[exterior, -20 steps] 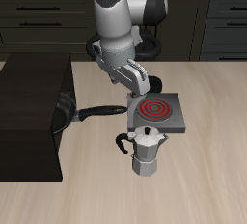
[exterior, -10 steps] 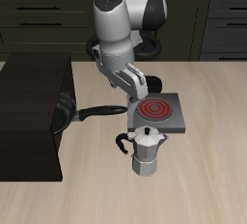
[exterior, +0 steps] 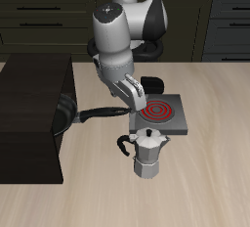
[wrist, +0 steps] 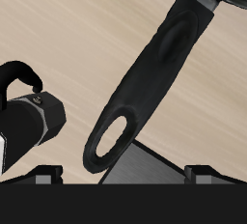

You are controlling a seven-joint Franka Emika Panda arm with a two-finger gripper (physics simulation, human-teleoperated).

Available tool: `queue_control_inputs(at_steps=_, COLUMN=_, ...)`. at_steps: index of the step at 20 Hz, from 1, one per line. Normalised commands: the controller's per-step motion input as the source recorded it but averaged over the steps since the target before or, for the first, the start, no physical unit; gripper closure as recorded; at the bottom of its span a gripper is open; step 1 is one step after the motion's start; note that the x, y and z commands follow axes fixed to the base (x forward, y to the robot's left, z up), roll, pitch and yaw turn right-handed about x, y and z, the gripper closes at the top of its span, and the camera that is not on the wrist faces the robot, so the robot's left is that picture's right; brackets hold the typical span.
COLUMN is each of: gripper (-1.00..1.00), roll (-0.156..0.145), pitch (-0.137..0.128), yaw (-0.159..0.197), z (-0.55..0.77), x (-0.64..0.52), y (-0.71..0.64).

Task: Place the frypan on top of the shelf

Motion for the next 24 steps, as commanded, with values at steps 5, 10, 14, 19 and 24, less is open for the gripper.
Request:
queue_control_inputs(at_steps=5, gripper=-1.00, roll=-0.005, pitch=0.006, yaw=-0.039, z=-0.11, x=0.05, y=-0.04)
queue_control_inputs(at_steps=10, gripper=-1.00, roll=-0.009, pitch=0.007, yaw=-0.047, z=-0.12, x=0.04, y=-0.08)
queue_control_inputs(at_steps=14, gripper=-1.00, roll=-0.016, pitch=0.019, yaw=-0.048, z=-0.20, x=0.04, y=-0.14)
queue_control_inputs(at_steps=19, gripper=-1.00, roll=-0.007, pitch=0.018, yaw=-0.048, z=-0.18, x=0.00, y=-0.09)
queue_control_inputs(at_steps=24, gripper=-1.00, roll=0.037, pitch=-0.011, yaw=-0.064, z=-0.16, x=-0.02, y=-0.05)
